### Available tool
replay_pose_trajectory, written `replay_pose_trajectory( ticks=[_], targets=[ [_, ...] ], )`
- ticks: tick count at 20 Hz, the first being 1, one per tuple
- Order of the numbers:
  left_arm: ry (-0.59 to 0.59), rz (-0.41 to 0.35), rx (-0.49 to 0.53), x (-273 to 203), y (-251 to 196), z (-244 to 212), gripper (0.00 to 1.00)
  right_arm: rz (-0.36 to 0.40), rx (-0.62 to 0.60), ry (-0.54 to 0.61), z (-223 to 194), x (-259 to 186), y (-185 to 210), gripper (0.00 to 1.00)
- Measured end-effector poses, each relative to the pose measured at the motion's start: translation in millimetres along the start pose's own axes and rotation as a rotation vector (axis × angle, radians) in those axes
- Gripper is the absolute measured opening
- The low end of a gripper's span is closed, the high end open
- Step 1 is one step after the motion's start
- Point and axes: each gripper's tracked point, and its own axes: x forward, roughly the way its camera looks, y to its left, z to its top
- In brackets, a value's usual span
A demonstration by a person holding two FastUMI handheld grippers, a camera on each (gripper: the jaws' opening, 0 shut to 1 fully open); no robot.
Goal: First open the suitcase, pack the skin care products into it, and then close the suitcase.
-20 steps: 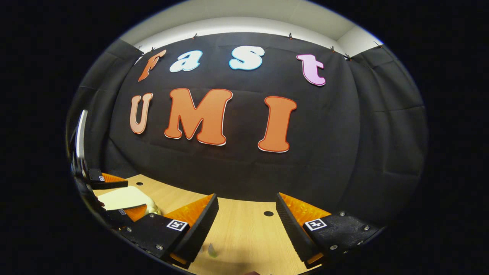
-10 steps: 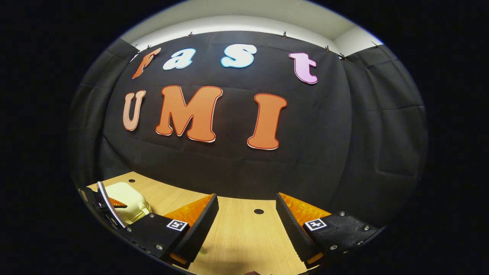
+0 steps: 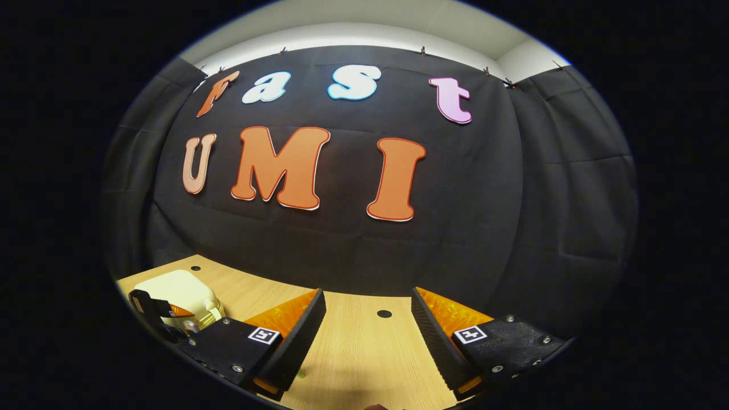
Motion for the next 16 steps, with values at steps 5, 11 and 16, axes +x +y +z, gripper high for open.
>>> replay_pose_trajectory(
  ticks=[5, 11, 16],
  targets=[
    [-0.01, 0.021, 0.028, 19, -7, 0, 0.08, -0.004, -0.014, -0.005, 2, -2, -3, 0.95],
    [-0.069, 0.042, -0.2, -13, 24, 14, 0.08, 0.007, -0.026, 0.007, -3, -2, 5, 0.95],
    [-0.103, 0.133, -0.464, -53, 117, 8, 0.08, 0.054, -0.039, 0.01, 0, 4, 33, 0.95]
  ],
)
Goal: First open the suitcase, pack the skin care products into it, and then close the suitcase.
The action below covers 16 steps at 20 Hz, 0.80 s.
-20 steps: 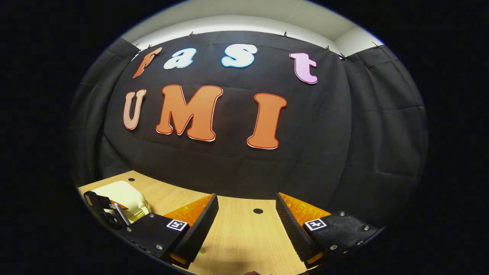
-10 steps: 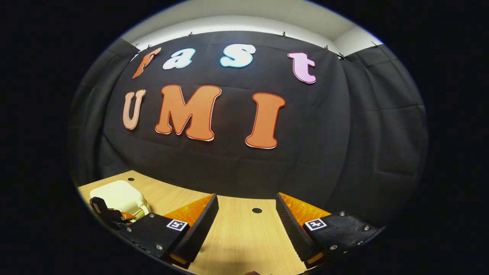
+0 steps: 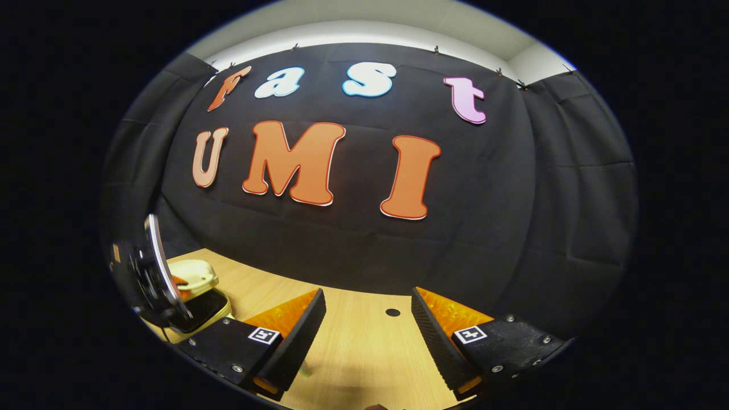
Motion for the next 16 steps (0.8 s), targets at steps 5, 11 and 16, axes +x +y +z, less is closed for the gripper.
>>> replay_pose_trajectory(
  ticks=[5, 11, 16],
  targets=[
    [-0.016, 0.107, -0.258, -6, 101, -2, 0.08, 0.067, -0.007, -0.002, 7, 12, 42, 0.95],
    [-0.015, 0.23, -0.439, -19, 215, -57, 0.08, 0.137, -0.016, -0.002, 16, 24, 102, 0.95],
    [0.026, 0.276, -0.446, -15, 280, -119, 0.08, 0.169, -0.005, -0.001, 23, 33, 152, 0.95]
  ],
)
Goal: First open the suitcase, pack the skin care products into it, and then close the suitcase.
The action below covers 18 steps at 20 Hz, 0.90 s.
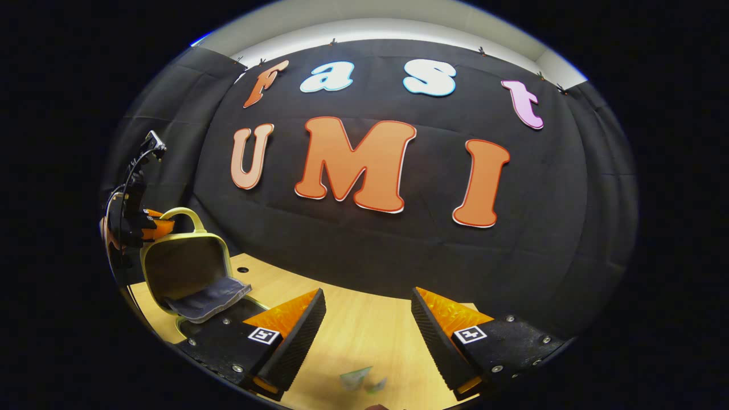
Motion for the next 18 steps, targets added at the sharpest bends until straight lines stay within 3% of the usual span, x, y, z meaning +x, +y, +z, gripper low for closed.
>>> replay_pose_trajectory(
  ticks=[11, 18],
  targets=[
    [0.141, 0.067, -0.028, 62, 105, -109, 0.08, 0.036, 0.003, 0.064, -5, 16, 78, 0.95],
    [0.323, 0.079, -0.096, 103, 128, -215, 0.08, 0.022, 0.002, 0.091, -5, 17, 74, 0.95]
  ],
)
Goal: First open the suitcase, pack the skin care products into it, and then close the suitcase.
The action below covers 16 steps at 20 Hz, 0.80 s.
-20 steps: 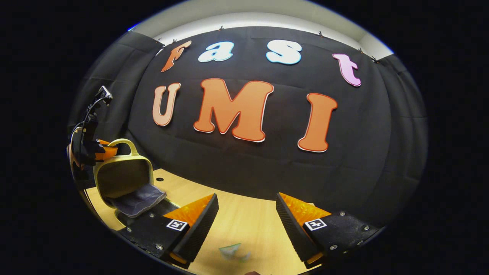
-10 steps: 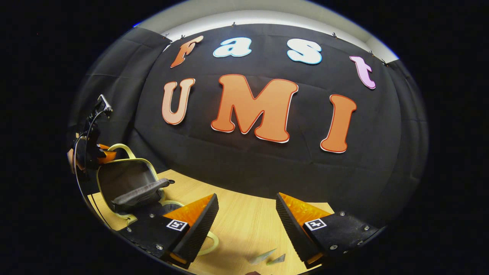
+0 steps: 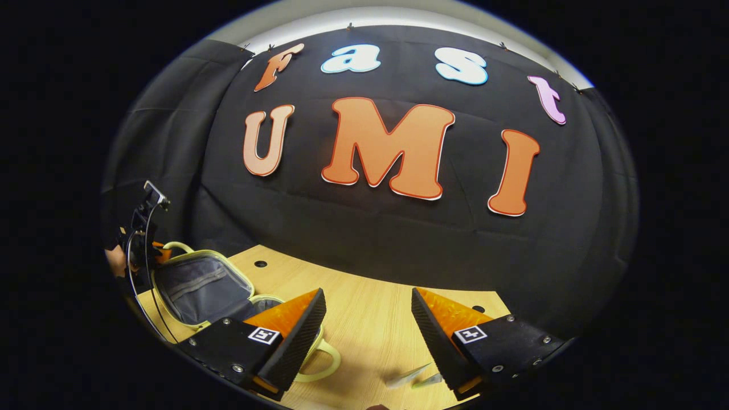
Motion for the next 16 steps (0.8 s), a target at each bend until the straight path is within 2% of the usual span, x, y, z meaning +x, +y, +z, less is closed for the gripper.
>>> replay_pose_trajectory(
  ticks=[1, 2, 4, 6, 7, 8, 11, 12, 13, 15, 16],
  targets=[
    [0.024, -0.004, -0.012, 7, 0, -10, 0.08, -0.007, 0.003, 0.003, -1, -2, -4, 0.95],
    [0.048, 0.026, -0.001, 13, 4, -23, 0.08, -0.013, 0.008, 0.007, -2, -5, -9, 0.95],
    [0.078, 0.077, 0.033, 17, 8, -38, 0.18, -0.025, 0.005, 0.006, -4, -11, -20, 0.95],
    [0.062, 0.087, 0.009, 6, 3, -29, 0.13, -0.036, -0.002, 0.008, -10, -17, -33, 0.95],
    [0.031, 0.087, -0.007, -10, -5, -15, 0.22, -0.039, -0.001, 0.01, -12, -19, -40, 0.95],
    [-0.003, 0.08, -0.021, -23, -13, 0, 0.25, -0.042, 0.005, 0.007, -13, -21, -47, 0.95],
    [-0.14, 0.05, -0.036, -71, -49, 58, 0.67, -0.034, 0.028, -0.015, -16, -28, -66, 0.96],
    [-0.183, 0.035, -0.027, -87, -62, 77, 0.73, -0.032, 0.031, -0.02, -17, -29, -74, 0.96],
    [-0.221, 0.025, -0.014, -104, -74, 94, 0.72, -0.036, 0.034, -0.022, -21, -31, -83, 0.95],
    [-0.297, -0.006, 0.006, -133, -105, 126, 0.81, -0.05, 0.043, -0.02, -27, -35, -103, 0.95],
    [-0.329, -0.025, 0.005, -148, -121, 141, 0.89, -0.056, 0.047, -0.024, -29, -37, -111, 0.95]
  ],
)
